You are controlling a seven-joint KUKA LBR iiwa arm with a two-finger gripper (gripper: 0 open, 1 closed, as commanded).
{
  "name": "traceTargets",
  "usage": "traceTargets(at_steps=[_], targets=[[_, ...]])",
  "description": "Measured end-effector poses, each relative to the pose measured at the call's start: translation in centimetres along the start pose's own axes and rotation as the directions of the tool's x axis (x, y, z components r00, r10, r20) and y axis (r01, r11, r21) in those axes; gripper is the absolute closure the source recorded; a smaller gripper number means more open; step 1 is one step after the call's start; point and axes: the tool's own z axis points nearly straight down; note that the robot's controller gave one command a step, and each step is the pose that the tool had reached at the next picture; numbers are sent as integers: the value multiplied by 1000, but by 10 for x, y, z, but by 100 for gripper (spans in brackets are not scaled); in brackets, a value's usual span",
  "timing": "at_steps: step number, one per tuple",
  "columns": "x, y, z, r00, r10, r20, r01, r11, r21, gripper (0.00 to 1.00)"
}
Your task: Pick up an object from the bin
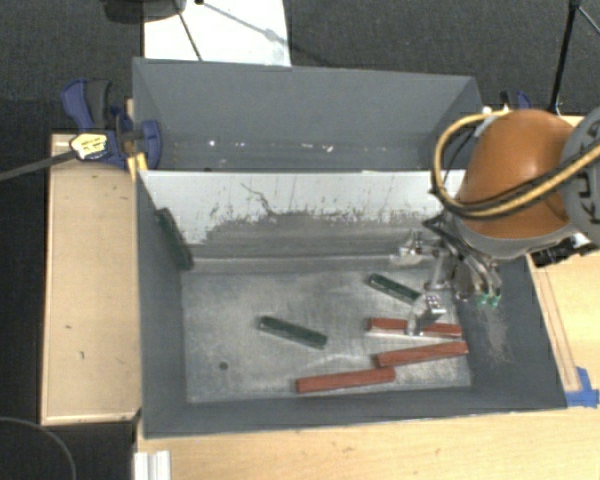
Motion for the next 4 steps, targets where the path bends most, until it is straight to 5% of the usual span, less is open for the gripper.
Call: traceTargets(at_steps=[1, 3, 4], targets=[[3, -22, 78, 998, -59, 4, 59, 998, 1, 0], [10, -24, 73, 1000, 10, 1, -10, 1000, -1, 0], [8, -25, 94, 999, -48, -4, 48, 999, -1, 0]])
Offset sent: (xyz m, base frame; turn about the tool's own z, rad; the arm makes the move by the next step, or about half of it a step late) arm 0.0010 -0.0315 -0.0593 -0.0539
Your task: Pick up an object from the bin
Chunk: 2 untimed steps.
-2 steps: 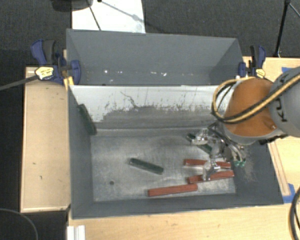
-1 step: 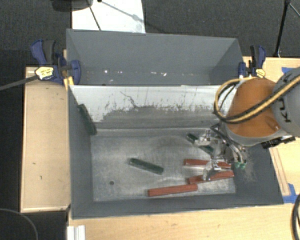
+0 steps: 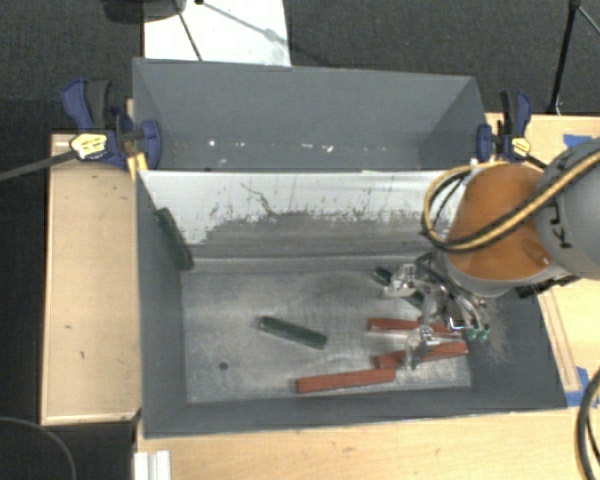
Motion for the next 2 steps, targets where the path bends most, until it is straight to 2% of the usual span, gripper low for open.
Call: traceTargets(at_steps=[1, 2], targets=[[6, -3, 3, 998, 64, -2, -64, 998, -2, 100], [6, -3, 3, 998, 63, -2, -63, 998, -2, 100]])
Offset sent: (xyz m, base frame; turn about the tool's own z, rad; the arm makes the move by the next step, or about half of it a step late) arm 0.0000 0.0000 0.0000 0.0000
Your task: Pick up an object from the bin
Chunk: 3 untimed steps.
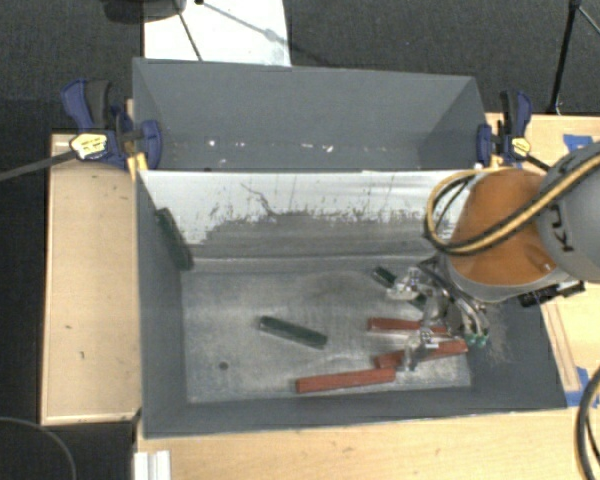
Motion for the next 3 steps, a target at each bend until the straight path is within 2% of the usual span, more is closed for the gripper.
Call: traceTargets(at_steps=[1, 2, 3], targets=[[1, 0, -2, 1000, -1, -3, 1, 1000, 0, 100], [3, 0, -19, 1000, -1, -2, 1, 1000, 1, 100], [0, 0, -35, 1000, -2, 6, 2, 1000, 2, 100]])
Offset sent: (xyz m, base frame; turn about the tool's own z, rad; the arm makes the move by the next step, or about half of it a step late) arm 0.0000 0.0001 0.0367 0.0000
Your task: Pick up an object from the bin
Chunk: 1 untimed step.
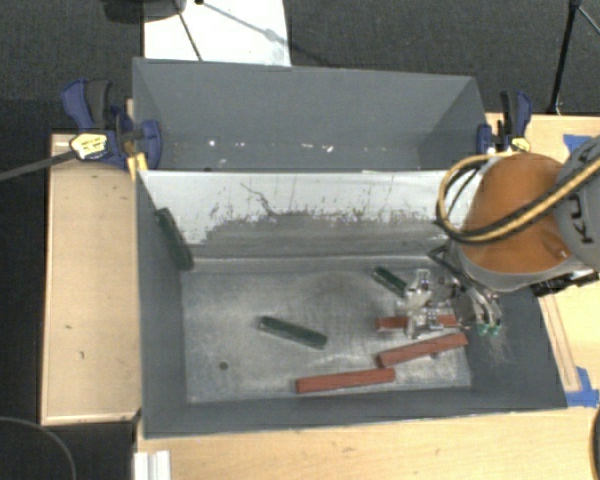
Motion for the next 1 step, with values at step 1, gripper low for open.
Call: traceTargets(at_steps=[1], targets=[[2, 0, -19, 1000, 0, -6, 0, 1000, 0, 100]])
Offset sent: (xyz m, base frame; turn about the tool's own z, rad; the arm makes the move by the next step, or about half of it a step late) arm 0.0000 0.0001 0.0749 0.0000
